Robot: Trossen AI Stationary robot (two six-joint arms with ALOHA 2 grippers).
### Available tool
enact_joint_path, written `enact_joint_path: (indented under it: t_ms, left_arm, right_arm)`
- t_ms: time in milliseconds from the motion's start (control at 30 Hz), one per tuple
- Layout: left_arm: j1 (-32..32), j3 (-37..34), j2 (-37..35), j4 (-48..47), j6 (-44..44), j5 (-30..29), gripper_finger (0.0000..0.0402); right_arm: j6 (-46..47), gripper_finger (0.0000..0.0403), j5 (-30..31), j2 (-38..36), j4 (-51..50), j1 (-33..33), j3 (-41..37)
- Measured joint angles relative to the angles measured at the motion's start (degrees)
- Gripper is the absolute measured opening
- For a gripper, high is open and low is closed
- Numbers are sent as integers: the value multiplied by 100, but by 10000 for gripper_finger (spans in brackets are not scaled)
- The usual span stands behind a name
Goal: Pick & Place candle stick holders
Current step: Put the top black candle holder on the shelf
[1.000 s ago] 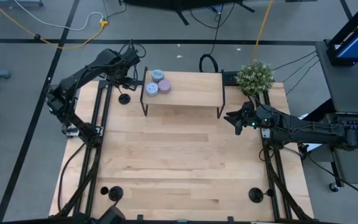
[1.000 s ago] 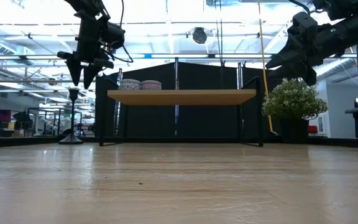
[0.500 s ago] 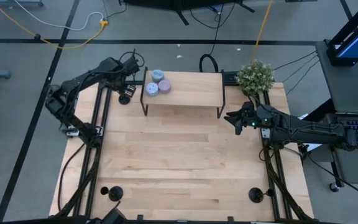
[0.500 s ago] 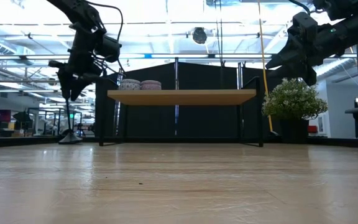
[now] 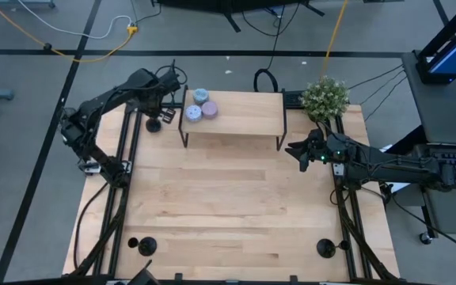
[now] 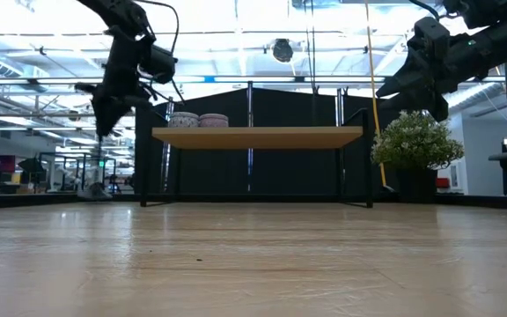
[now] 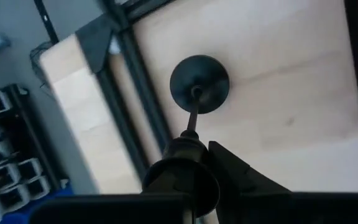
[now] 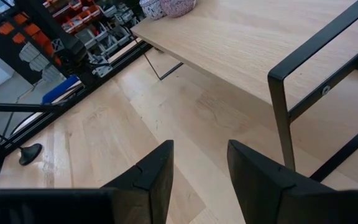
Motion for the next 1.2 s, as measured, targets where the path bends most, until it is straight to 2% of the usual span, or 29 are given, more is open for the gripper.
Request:
enact_joint_path:
  t_ms: [67, 133, 233, 467, 767, 933, 1200]
  left_arm:
    - [-96, 367, -47, -553, -8, -24, 23]
    - [-220, 582, -84, -652, 24, 43, 23]
    - [-399, 842, -233, -528, 97, 797, 23]
    - [-1147, 1127, -255, -543, -288, 1511, 23]
    - [-1688, 1117, -247, -587, -1031, 1212, 23]
    - [-1657, 1119, -247, -571, -1258, 518, 23]
    - [-1499, 1119, -249, -582, -1418, 1215, 22]
  right_arm:
    - [-2, 141, 0, 0, 0, 0, 0]
    - [-7, 141, 0, -1, 0, 0, 0]
    - [-12, 141, 0, -1, 0, 0, -2]
    - [-42, 141, 0, 0, 2, 0, -4]
    - [-44, 141, 0, 0, 2, 0, -4]
    - [-44, 141, -92, -2, 2, 0, -3]
    - [-26, 141, -302, -2, 2, 2, -3]
